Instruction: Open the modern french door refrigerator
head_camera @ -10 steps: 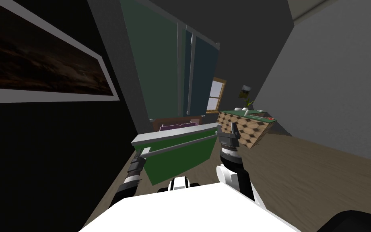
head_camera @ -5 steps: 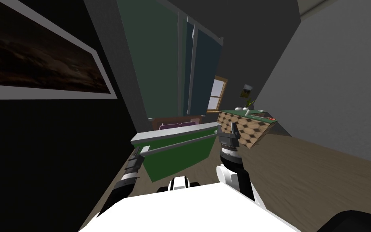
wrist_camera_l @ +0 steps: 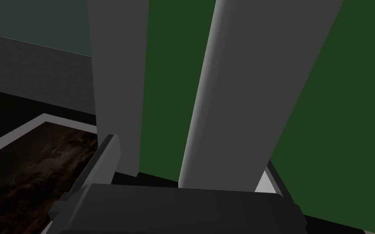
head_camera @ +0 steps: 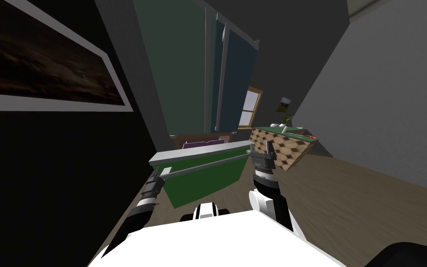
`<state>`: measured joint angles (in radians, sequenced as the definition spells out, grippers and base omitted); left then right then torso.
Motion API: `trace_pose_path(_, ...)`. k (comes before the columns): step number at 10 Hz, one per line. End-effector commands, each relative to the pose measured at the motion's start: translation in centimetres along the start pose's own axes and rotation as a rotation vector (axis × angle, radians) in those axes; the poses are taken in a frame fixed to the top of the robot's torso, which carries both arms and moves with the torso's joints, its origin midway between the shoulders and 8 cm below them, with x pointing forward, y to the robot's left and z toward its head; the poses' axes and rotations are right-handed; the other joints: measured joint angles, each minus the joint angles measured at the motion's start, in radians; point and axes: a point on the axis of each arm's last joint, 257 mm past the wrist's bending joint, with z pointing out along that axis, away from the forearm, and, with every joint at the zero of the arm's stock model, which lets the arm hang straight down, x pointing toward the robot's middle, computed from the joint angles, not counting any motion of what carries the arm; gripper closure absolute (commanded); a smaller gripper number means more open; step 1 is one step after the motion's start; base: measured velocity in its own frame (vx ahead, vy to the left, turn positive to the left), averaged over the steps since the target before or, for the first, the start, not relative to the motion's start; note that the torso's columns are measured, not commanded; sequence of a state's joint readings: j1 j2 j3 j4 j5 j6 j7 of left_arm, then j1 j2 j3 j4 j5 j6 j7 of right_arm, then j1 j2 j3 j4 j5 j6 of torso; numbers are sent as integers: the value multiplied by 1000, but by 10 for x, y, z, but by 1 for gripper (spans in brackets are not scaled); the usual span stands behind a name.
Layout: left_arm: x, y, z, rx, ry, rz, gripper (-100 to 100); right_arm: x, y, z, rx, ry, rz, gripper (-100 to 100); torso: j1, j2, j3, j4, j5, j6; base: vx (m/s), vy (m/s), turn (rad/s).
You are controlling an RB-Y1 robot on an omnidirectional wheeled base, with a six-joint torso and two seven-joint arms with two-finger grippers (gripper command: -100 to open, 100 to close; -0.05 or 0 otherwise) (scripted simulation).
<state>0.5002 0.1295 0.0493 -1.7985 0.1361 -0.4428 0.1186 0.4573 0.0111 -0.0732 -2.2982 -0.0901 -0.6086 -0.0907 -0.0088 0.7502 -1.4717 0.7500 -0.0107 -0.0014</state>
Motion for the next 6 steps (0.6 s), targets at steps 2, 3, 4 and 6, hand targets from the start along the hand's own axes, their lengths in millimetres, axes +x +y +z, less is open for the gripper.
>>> trace_pose_path(2,-1,7,-3,-20,-4,0,0,0,0,0,0,0,0,0,3,-5,-1,-6,5,1,0,0,0)
trace_pose_path(3,-2,10,-4,-27,-5,1,0,0,0,0,0,0,0,0,5,-8,-3,-8,7,1,0,0,0)
trace_pose_path(4,-2,12,-5,-33,-6,1,0,0,0,0,0,0,0,0,6,-10,-4,-9,8,1,0,0,0)
trace_pose_path(6,-3,14,-6,-40,-7,1,0,0,0,0,0,0,0,0,7,-11,-4,-11,9,1,0,0,0)
